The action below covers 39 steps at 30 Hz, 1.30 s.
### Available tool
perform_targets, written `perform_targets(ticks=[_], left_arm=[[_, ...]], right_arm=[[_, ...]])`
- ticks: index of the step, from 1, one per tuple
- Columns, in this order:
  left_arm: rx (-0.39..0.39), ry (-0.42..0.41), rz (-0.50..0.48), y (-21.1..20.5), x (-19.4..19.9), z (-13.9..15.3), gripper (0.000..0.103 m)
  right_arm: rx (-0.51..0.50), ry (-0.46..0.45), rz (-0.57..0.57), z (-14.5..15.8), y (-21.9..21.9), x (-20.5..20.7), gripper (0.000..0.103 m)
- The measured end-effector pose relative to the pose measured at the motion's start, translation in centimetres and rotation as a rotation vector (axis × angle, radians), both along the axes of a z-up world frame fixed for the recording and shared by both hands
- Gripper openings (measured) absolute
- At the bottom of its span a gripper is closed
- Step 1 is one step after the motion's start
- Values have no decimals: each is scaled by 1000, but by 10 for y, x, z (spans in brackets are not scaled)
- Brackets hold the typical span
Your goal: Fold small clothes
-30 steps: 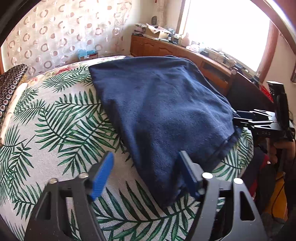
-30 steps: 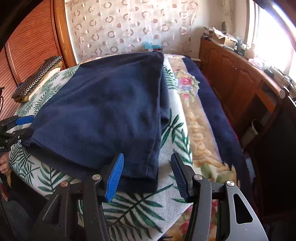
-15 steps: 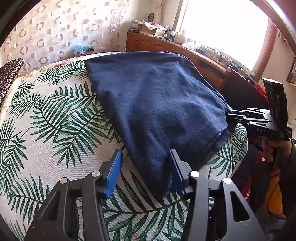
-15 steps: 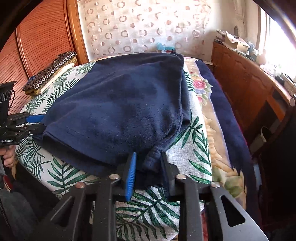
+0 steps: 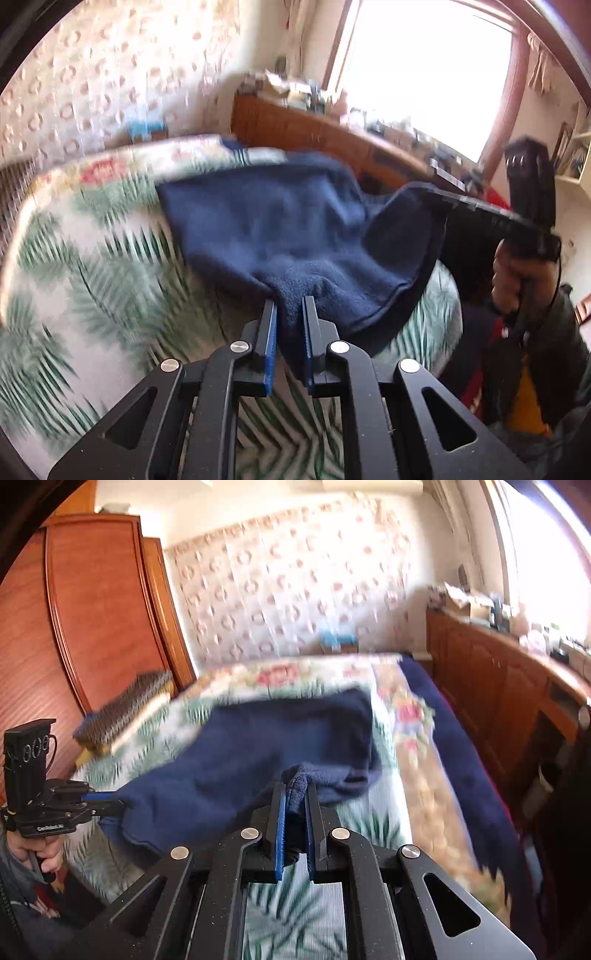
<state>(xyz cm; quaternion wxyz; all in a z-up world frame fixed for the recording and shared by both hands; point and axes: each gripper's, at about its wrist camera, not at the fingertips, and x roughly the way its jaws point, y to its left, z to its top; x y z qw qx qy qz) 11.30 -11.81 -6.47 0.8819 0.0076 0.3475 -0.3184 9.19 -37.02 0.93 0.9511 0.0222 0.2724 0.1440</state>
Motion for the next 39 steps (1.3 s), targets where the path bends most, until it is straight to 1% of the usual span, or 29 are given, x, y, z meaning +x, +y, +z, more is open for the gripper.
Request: perform_targets(ticks=[2,4,6,10,12,16,21,23,26,28,29,30,32,33,34,35,37,39], left_arm=[[-32,-25,11,3,14,20,13],[-35,-57,26,4,29,35,13],[-29,-75,51,4,51,44,12],[-30,-67,90,5,98,52,12],[-17,-65,115,3,124,50,12],[10,-40,142,0,160,38,12],[28,24,174,4,193,15,13],[31,42,181,4,198,9,13],[44,28,167,1,198,7,13],[47,30,151,1,197,9,15],[46,26,149,1,197,11,22],[37,7,152,4,195,15,39],[15,-19,146,9,192,23,54],[10,-16,145,12,193,24,64],[5,-16,145,15,193,26,68],[-1,-18,146,17,192,27,74],[3,-13,139,19,190,26,75],[27,4,123,15,192,18,75]], right_arm=[[6,-41,0,12,0,12,8],[14,-64,0,19,-1,24,8],[12,-80,-4,25,-2,41,8],[-22,-95,-3,34,0,81,8],[-68,-90,-22,33,3,102,8],[-139,-30,-48,17,25,143,8],[-168,21,-46,5,44,186,8],[-158,38,-35,5,49,200,8],[-156,48,-23,4,50,209,9],[-153,49,-30,6,45,212,9],[-152,48,-42,10,39,213,13],[-158,52,-65,12,33,214,16],[-171,39,-95,18,33,210,27],[-167,28,-99,22,33,205,31],[-168,20,-103,23,32,203,41],[-171,11,-106,27,30,195,47],[-160,5,-93,26,25,182,52],[-145,22,-63,22,22,174,54]])
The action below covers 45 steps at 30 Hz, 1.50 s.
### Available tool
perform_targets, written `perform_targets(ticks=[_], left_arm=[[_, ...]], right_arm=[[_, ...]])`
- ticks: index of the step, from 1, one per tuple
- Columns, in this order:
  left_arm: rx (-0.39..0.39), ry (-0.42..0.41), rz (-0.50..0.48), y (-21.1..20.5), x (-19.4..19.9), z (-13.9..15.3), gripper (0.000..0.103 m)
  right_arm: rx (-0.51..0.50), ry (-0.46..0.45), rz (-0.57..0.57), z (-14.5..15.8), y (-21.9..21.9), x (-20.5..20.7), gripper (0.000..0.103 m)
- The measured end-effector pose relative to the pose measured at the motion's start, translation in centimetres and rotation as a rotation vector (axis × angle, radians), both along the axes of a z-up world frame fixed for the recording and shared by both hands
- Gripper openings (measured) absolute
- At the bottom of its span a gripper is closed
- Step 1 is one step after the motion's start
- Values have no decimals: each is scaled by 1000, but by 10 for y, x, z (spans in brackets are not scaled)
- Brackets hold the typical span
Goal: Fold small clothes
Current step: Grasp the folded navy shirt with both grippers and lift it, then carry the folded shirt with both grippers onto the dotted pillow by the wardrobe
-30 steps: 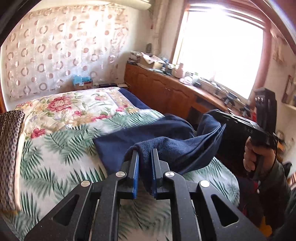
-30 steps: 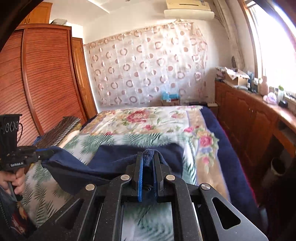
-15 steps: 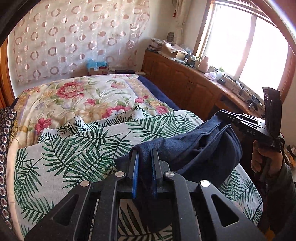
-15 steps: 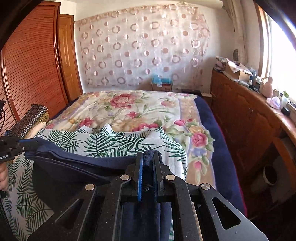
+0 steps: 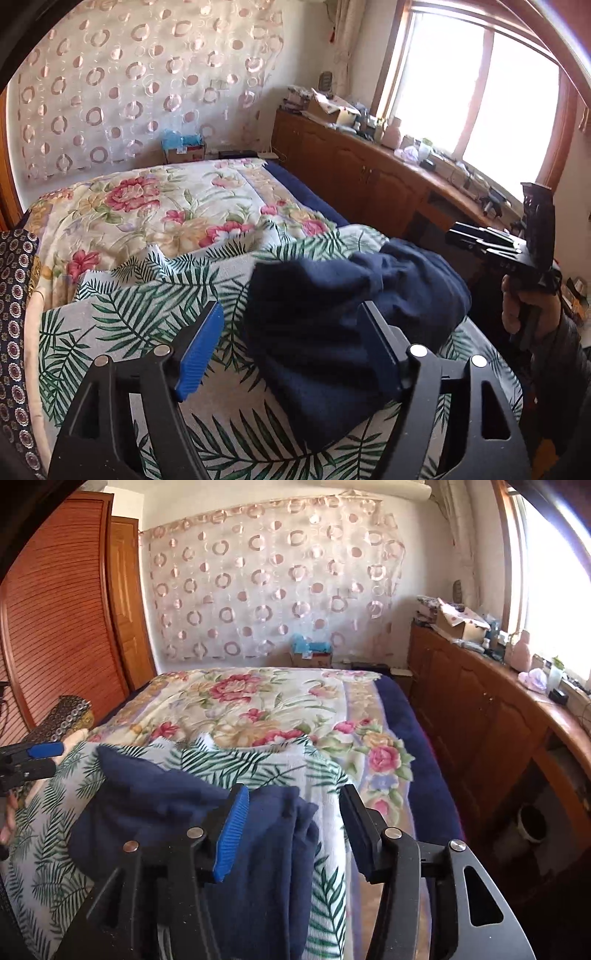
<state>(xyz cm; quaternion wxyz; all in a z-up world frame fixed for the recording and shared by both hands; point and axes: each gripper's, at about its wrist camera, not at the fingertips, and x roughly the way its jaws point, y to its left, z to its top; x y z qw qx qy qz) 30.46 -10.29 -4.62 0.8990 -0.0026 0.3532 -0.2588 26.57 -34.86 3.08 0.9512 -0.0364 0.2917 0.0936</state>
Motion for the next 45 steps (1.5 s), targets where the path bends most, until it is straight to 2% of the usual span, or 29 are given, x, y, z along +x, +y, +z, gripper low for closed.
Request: perform_targets(ticks=[4,7,9,11,15,19,23,26,27,28,29,30,31,32,35,38,45], left_arm=[[42,36,18,-8,9,-19,75],[56,60,26,-14,18,-30,75],[74,82,36,-16,26,-38,75],[90,105,46,-16,33,-45,75],[89,147,51,-14,41,-59,75],[87,150,42,-15,42,-63,75],[92,154,32,-20,42,-65,75],[65,167,12,-20,44,-67,67],[54,172,-10,-21,44,-67,59],[51,176,-23,-22,44,-66,57],[48,180,-31,-23,44,-65,51],[41,179,-43,-24,44,-64,39],[33,175,-51,-23,44,-62,31],[19,170,-53,-22,43,-59,16],[-14,160,-61,-19,36,-47,12],[-47,112,-67,-13,20,-28,11],[-95,-45,-60,16,-23,31,11]], right_arm=[[-12,88,21,-17,1,9,54],[16,133,21,-21,0,24,54],[-12,153,17,-22,4,31,59],[-62,174,-7,-28,7,38,69],[-32,221,-2,-31,5,49,72],[-20,234,18,-30,8,54,72],[58,277,48,-35,-1,61,72],[77,278,59,-35,-8,63,72],[77,279,62,-37,-9,65,69],[85,279,84,-38,-9,65,57],[101,285,111,-38,-9,65,50],[107,291,117,-39,-9,63,46],[114,294,131,-38,-8,62,35],[114,289,149,-36,-7,61,29],[50,226,151,-30,1,50,22],[42,151,143,-10,7,33,20],[49,8,181,44,31,11,18]])
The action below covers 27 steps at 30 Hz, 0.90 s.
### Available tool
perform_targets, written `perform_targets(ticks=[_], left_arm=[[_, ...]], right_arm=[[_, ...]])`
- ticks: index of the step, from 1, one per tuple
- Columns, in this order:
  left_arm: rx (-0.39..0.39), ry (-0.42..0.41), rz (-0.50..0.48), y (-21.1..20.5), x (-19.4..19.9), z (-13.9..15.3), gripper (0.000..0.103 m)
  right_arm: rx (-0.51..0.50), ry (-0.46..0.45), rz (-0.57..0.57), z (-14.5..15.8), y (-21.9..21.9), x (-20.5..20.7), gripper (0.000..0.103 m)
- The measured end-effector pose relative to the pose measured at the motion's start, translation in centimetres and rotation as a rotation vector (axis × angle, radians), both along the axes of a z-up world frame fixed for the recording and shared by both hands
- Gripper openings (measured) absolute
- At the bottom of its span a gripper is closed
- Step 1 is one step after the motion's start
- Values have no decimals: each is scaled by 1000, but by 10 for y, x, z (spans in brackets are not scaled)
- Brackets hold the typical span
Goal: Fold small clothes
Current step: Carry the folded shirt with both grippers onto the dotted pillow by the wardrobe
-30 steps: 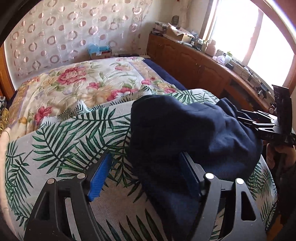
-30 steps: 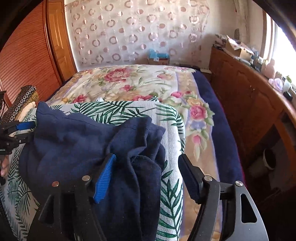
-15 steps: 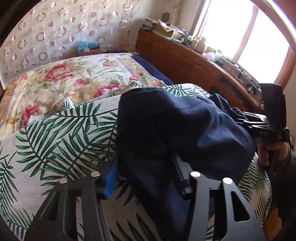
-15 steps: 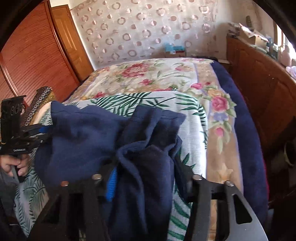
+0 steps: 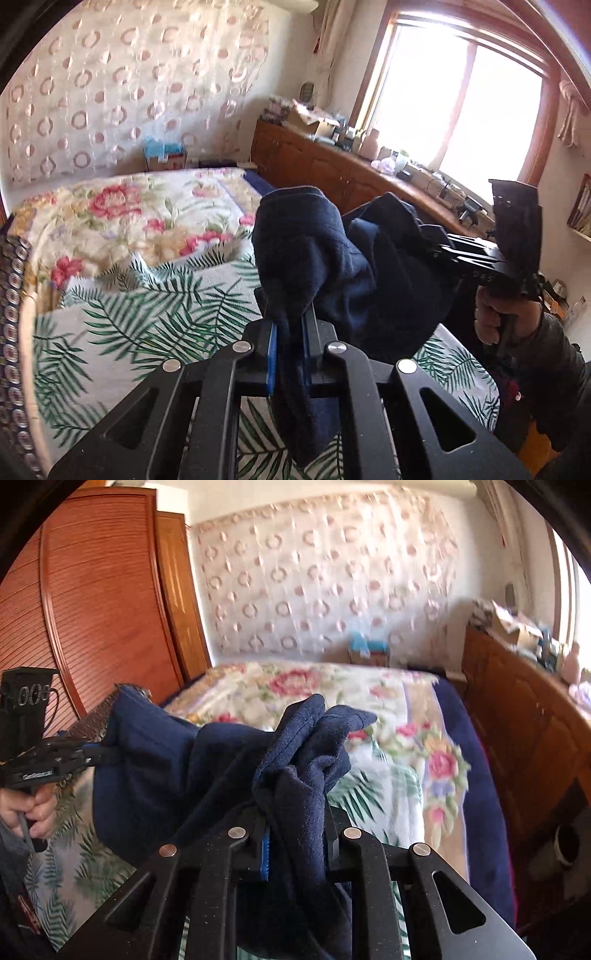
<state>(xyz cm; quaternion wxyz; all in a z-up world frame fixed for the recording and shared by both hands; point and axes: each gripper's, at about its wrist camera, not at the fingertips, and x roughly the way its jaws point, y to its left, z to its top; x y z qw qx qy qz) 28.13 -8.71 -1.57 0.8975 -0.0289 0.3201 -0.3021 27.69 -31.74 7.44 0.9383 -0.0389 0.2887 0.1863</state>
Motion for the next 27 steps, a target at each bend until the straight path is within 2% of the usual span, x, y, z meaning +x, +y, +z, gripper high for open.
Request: perform_targets(ticks=[5,11,14,19,27], left_arm=[[-4,-87,72,42,-27,28,11],[-23,-145,242,118,-46,39,11],[-20,-151,347,160,-52,37,11],[-33,-151,480,208,-65,26,11],[-67,-121,660,231,-90,-10,11]], right_arm=[[12,-50,68,22,37,5,18],[-8,-109,211,41,106,27,18],[-44,-137,302,50,151,40,18],[-81,-150,416,54,215,84,18],[-214,-148,593,36,307,167,17]])
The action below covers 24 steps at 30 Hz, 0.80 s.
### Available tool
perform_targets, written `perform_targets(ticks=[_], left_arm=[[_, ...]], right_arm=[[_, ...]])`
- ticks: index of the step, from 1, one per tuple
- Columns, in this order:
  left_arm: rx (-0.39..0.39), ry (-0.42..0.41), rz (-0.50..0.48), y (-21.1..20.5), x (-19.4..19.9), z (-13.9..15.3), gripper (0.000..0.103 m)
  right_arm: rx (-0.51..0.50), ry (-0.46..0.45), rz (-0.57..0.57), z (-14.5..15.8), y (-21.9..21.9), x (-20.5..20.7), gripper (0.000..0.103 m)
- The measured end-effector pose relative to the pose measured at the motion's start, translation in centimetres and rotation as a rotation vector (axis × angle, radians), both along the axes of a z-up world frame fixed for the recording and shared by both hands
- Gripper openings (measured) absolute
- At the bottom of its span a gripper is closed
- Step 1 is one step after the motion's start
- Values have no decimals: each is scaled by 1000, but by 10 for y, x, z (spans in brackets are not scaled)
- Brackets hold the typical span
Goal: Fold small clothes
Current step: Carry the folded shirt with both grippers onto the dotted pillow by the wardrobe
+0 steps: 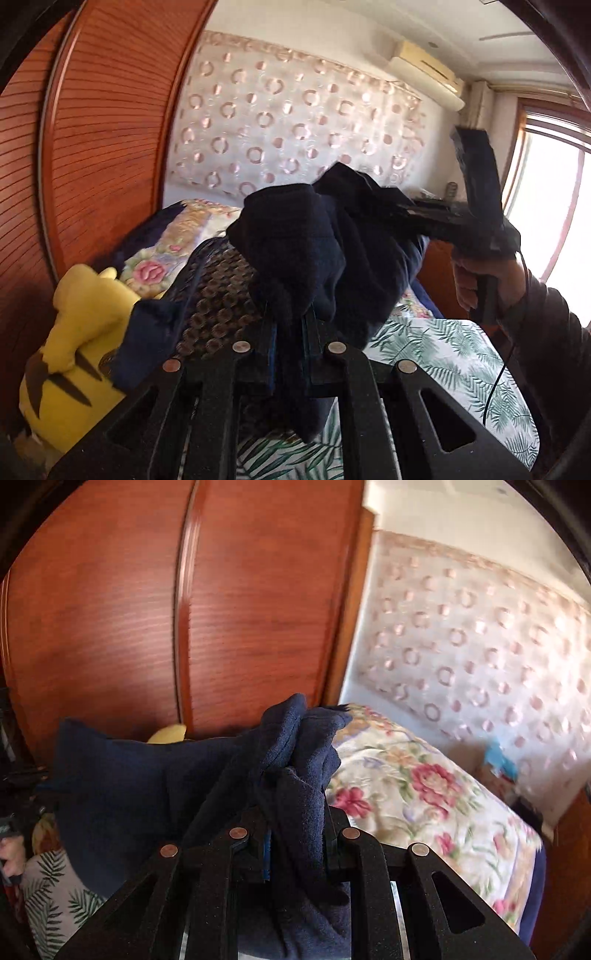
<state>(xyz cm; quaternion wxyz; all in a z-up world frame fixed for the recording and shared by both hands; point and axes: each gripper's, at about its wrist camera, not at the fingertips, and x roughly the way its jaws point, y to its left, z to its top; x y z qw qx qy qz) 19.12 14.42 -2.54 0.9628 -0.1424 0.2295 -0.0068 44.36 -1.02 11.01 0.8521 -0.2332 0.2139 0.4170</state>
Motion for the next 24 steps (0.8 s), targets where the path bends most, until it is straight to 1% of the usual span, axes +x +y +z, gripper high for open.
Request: perform_targets(ticks=[2,3,6,7,11,12,13,14,15,16,17,18,19,20,22,24], left_arm=[[-25,20,34,10,-9,-13,11],[-51,28,52,15,-11,-21,11],[-97,52,80,20,-16,-31,11],[-93,56,90,20,-20,-34,11],[-89,63,135,21,-27,-39,11],[-81,73,147,23,-25,-42,11],[-74,84,161,22,-22,-43,11],[-75,90,169,24,-24,-46,11],[-78,100,169,25,-23,-49,11],[-80,108,172,26,-23,-52,11],[-80,112,178,27,-23,-54,11],[-79,116,179,28,-23,-55,11],[-80,119,180,28,-23,-56,11],[-82,119,181,28,-23,-56,11],[-85,125,189,31,-23,-56,11],[-98,125,189,33,-23,-56,11]], right_arm=[[-33,-14,38,-6,22,10,17],[-45,-13,47,-6,30,18,16],[-36,10,59,-9,48,33,16],[18,-26,83,-9,55,36,15],[39,-22,96,-9,60,32,14],[42,-20,98,-13,69,24,14],[37,-19,92,-14,72,27,14],[26,-21,88,-21,71,15,15],[14,-23,78,-23,78,14,17],[16,-27,52,-23,79,17,21],[19,-25,18,-23,82,20,27],[32,-17,-14,-20,86,23,31],[59,3,-36,-14,77,21,38],[87,14,-43,-11,72,18,40],[105,1,-44,-9,59,9,40],[95,29,-28,-20,50,2,40]])
